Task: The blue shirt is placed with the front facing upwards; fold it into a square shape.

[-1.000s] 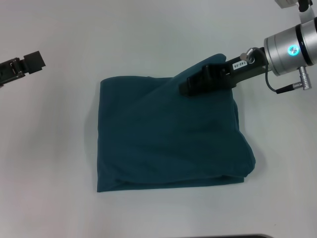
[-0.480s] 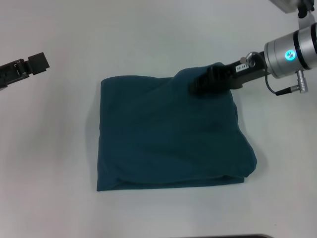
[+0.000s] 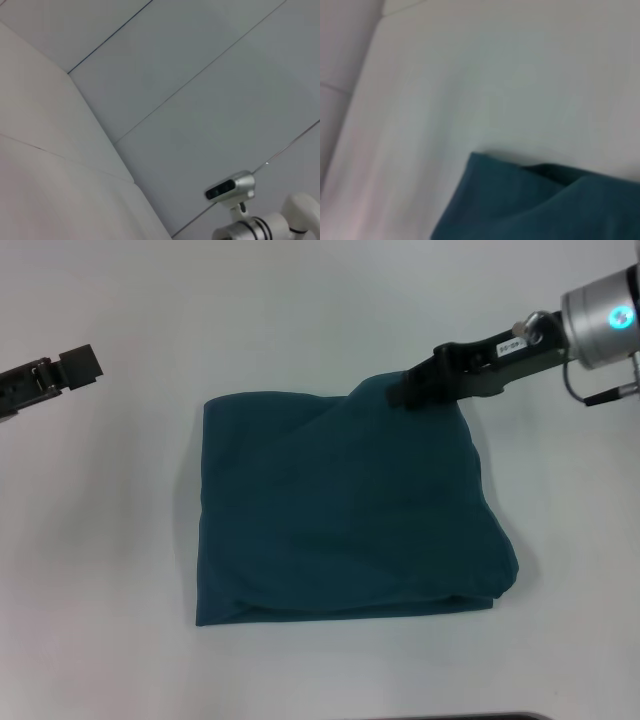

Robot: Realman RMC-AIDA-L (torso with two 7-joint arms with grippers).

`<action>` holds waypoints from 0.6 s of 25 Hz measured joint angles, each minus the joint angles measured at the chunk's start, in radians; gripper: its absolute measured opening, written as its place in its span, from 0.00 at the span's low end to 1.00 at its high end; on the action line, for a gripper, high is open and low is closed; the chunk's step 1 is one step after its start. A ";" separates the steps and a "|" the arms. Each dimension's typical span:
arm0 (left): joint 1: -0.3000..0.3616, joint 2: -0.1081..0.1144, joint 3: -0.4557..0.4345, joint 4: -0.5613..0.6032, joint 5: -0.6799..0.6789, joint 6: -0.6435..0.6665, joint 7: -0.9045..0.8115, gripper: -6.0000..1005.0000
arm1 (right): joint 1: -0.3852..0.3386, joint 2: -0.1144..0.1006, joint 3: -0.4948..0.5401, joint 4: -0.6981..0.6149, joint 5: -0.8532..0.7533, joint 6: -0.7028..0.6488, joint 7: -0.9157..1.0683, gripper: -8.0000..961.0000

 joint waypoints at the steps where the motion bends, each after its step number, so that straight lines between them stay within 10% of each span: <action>1: 0.000 0.000 0.000 0.000 0.000 0.000 0.000 0.86 | 0.000 -0.005 0.009 -0.004 0.000 -0.030 0.000 0.33; 7: 0.003 0.003 -0.001 -0.001 0.000 -0.004 0.001 0.86 | -0.014 -0.034 0.024 0.034 -0.002 -0.215 -0.009 0.33; 15: 0.003 0.005 -0.007 -0.003 0.000 -0.008 0.011 0.86 | -0.090 -0.016 -0.019 0.067 -0.010 -0.281 -0.038 0.34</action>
